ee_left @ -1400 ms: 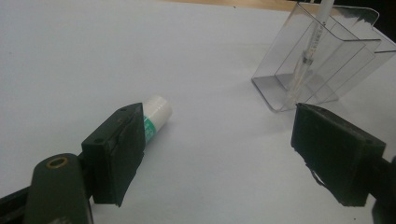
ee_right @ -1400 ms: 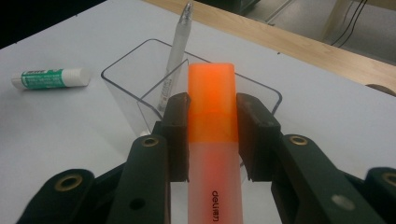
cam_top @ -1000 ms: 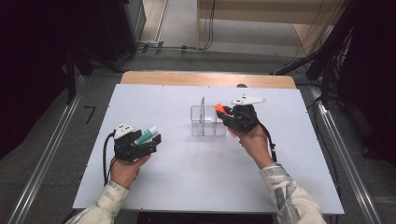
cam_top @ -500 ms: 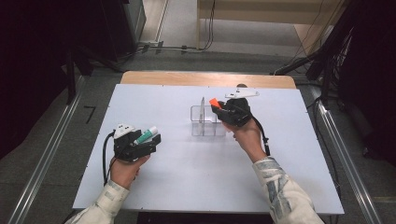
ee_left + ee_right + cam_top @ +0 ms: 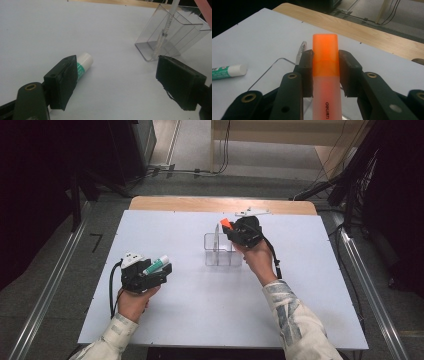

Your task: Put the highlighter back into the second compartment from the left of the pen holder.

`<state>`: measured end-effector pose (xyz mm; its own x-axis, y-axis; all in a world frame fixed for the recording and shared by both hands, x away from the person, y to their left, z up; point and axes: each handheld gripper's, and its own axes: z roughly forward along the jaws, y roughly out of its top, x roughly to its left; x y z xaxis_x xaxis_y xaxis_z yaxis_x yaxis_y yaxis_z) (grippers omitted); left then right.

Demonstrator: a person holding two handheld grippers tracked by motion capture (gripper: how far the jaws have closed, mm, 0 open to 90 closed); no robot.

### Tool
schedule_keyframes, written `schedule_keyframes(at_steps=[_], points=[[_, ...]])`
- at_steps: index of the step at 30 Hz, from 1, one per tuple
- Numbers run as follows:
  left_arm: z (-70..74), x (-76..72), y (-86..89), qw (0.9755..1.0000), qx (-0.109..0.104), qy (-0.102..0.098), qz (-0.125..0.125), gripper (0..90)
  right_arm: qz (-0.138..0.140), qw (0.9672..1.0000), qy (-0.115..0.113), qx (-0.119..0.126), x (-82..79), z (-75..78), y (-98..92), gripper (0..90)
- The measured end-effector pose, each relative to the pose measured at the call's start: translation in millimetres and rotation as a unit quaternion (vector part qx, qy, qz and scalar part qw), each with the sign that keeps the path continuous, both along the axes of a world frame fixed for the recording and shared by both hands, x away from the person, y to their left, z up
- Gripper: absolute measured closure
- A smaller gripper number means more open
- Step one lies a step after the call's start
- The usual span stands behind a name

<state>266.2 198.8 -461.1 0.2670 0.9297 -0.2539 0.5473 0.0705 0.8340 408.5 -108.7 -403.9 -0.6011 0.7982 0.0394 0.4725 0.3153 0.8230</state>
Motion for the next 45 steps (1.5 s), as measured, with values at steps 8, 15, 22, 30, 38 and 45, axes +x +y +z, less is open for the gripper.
schedule_keyframes(at_steps=[8,15,22,30,38,45], points=[[0.2,0.2,0.0,1.0,-0.001,0.0,0.0,18.2,-0.005,1.0,0.005,-0.004,4.8,-0.4,2.4,64.9],[0.1,0.3,-0.1,1.0,-0.002,0.0,0.0,18.2,-0.004,1.0,0.001,-0.002,8.1,3.4,6.3,64.9],[0.1,0.4,0.1,1.0,-0.002,0.0,0.0,18.2,-0.014,0.9999,0.004,0.0,13.0,2.9,7.8,64.9],[0.3,0.4,0.0,1.0,-0.002,-0.001,-0.001,18.2,-0.018,0.9998,0.007,-0.003,18.3,4.3,13.4,64.9],[0.4,0.2,0.1,1.0,-0.002,-0.001,-0.002,18.2,-0.019,0.9998,0.009,0.001,23.5,1.8,21.6,64.8],[0.3,0.3,0.6,1.0,-0.003,-0.001,-0.003,18.2,-0.02,0.9998,0.01,-0.001,25.5,2.0,26.4,64.8]])
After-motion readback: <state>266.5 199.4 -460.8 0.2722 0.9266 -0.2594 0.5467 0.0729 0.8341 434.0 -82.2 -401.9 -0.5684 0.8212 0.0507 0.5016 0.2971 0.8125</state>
